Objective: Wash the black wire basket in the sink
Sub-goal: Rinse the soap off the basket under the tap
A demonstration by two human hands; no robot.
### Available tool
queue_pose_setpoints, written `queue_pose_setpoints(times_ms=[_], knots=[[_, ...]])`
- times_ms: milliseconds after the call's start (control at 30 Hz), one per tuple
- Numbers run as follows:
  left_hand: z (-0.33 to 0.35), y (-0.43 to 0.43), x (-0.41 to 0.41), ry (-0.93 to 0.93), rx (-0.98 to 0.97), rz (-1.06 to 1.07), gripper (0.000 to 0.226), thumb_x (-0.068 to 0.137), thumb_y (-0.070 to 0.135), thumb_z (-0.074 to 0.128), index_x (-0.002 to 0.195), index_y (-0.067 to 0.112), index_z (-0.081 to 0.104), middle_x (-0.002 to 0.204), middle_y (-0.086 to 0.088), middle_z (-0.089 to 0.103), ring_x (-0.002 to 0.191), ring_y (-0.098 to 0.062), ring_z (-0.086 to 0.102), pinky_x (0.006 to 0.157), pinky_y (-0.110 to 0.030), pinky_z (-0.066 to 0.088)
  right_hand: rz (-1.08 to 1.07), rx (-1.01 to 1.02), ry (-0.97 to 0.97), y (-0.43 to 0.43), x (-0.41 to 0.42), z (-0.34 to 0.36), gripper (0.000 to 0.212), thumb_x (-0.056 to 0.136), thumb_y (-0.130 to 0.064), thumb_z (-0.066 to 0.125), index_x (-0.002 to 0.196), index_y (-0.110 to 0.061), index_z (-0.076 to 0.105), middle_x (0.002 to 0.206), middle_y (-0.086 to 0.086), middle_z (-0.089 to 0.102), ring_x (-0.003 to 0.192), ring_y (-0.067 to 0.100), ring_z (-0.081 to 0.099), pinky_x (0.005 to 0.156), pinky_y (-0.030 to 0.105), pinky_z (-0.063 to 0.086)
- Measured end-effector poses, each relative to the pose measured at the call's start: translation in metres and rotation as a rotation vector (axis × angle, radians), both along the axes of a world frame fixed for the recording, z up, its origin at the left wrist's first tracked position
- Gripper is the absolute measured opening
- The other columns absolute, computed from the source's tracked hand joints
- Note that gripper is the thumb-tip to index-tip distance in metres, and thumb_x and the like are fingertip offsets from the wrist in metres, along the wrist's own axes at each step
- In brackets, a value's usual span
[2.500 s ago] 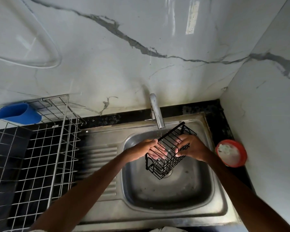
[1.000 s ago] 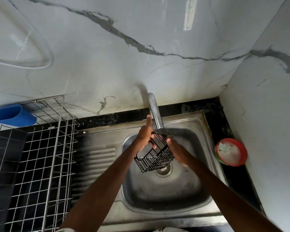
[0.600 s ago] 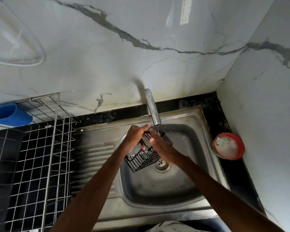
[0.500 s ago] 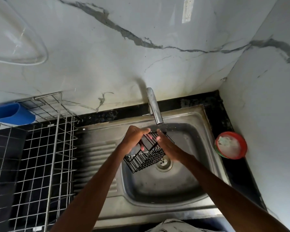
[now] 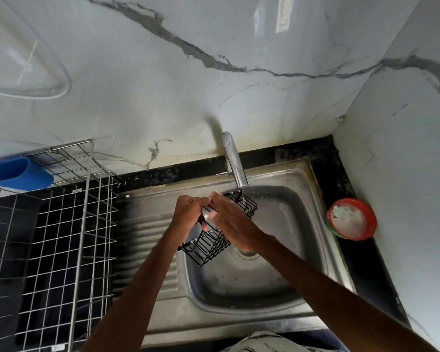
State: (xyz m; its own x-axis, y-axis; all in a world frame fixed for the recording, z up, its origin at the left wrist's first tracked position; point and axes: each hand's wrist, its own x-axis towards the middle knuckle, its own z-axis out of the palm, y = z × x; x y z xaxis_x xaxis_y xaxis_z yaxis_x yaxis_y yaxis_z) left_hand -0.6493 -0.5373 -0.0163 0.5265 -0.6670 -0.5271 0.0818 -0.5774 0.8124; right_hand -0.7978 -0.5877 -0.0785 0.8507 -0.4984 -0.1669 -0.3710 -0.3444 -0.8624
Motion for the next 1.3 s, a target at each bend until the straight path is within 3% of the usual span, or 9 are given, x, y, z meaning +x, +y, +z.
queue_pose_setpoints(times_ms=[100,333,533,633,800,967,1100,1200,1300], knots=[[0.001,0.010,-0.001,0.003,0.017,0.024,0.029,0.099,0.011,0.064,0.085,-0.012,0.076,0.053,-0.006,0.067,0.028,-0.022,0.047,0.030,-0.021,0.036,-0.045,0.061,0.082,-0.014,-0.012,-0.015,0.081,0.098,-0.073,0.007,0.162,-0.024,0.009,0.170,-0.001,0.008,0.156,0.013,0.005,0.127,0.044,0.009],[0.000,0.020,0.008,0.013,0.051,-0.011,0.033,0.098,0.023,0.065,0.075,0.006,0.082,0.090,-0.035,0.071,0.033,-0.026,0.052,0.050,-0.032,0.025,-0.154,0.404,0.312,-0.065,-0.017,-0.033,0.104,0.080,-0.093,0.017,0.160,-0.027,0.021,0.168,0.006,0.017,0.154,0.025,0.017,0.124,0.051,0.016],[0.010,0.007,-0.001,0.037,0.073,0.053,0.031,0.099,0.019,0.063,0.082,-0.001,0.080,0.050,-0.003,0.055,0.029,-0.021,0.047,0.047,-0.029,0.025,-0.129,0.254,0.469,-0.069,0.015,-0.013,0.041,0.110,-0.020,0.035,0.148,-0.005,0.035,0.141,0.029,0.050,0.131,0.043,0.051,0.107,0.053,0.045],[0.006,0.003,-0.002,0.008,0.087,0.132,0.030,0.096,0.014,0.068,0.073,-0.005,0.071,0.053,-0.009,0.046,0.032,-0.023,0.049,0.035,-0.021,0.027,0.018,-0.043,0.305,-0.039,0.026,0.000,0.043,0.102,-0.001,0.044,0.143,-0.005,0.037,0.129,0.026,0.056,0.122,0.042,0.054,0.100,0.055,0.048],[0.002,0.009,-0.001,-0.006,0.088,0.119,0.032,0.096,0.009,0.066,0.073,-0.013,0.066,0.043,-0.011,0.054,0.031,-0.024,0.050,0.032,-0.016,0.028,-0.046,0.109,0.136,0.025,0.004,0.040,0.069,0.105,-0.059,0.020,0.155,-0.011,0.025,0.160,0.015,0.031,0.150,0.030,0.025,0.122,0.052,0.024],[0.000,0.020,-0.006,-0.027,0.108,0.016,0.030,0.097,0.017,0.067,0.076,-0.001,0.077,0.055,-0.020,0.047,0.034,-0.024,0.051,0.039,-0.023,0.027,-0.136,0.269,0.297,-0.005,-0.003,0.004,0.085,0.096,-0.069,0.013,0.160,-0.014,0.023,0.168,0.011,0.012,0.155,0.028,0.007,0.125,0.043,0.006],[0.007,0.028,-0.009,0.018,0.024,-0.105,0.032,0.100,0.021,0.064,0.077,0.007,0.082,0.071,-0.053,0.047,0.034,-0.028,0.055,0.048,-0.035,0.030,-0.348,0.338,0.400,-0.033,0.006,-0.019,0.088,0.097,-0.074,0.012,0.155,-0.011,0.033,0.159,0.022,0.032,0.148,0.038,0.029,0.119,0.056,0.023],[0.013,0.029,-0.009,0.017,-0.011,-0.158,0.033,0.101,0.023,0.063,0.078,0.008,0.082,0.068,-0.053,0.042,0.035,-0.029,0.054,0.046,-0.032,0.029,-0.414,0.366,0.414,-0.044,0.011,-0.024,0.079,0.103,-0.066,0.018,0.149,-0.006,0.042,0.150,0.025,0.046,0.139,0.039,0.043,0.114,0.051,0.031],[0.021,0.032,-0.007,0.016,-0.031,-0.202,0.032,0.102,0.020,0.063,0.079,0.006,0.081,0.057,-0.044,0.039,0.036,-0.028,0.053,0.039,-0.020,0.030,-0.514,0.517,0.422,-0.054,0.005,-0.029,0.093,0.087,-0.085,0.029,0.130,-0.010,0.061,0.123,0.021,0.067,0.111,0.035,0.066,0.107,0.051,0.047]])
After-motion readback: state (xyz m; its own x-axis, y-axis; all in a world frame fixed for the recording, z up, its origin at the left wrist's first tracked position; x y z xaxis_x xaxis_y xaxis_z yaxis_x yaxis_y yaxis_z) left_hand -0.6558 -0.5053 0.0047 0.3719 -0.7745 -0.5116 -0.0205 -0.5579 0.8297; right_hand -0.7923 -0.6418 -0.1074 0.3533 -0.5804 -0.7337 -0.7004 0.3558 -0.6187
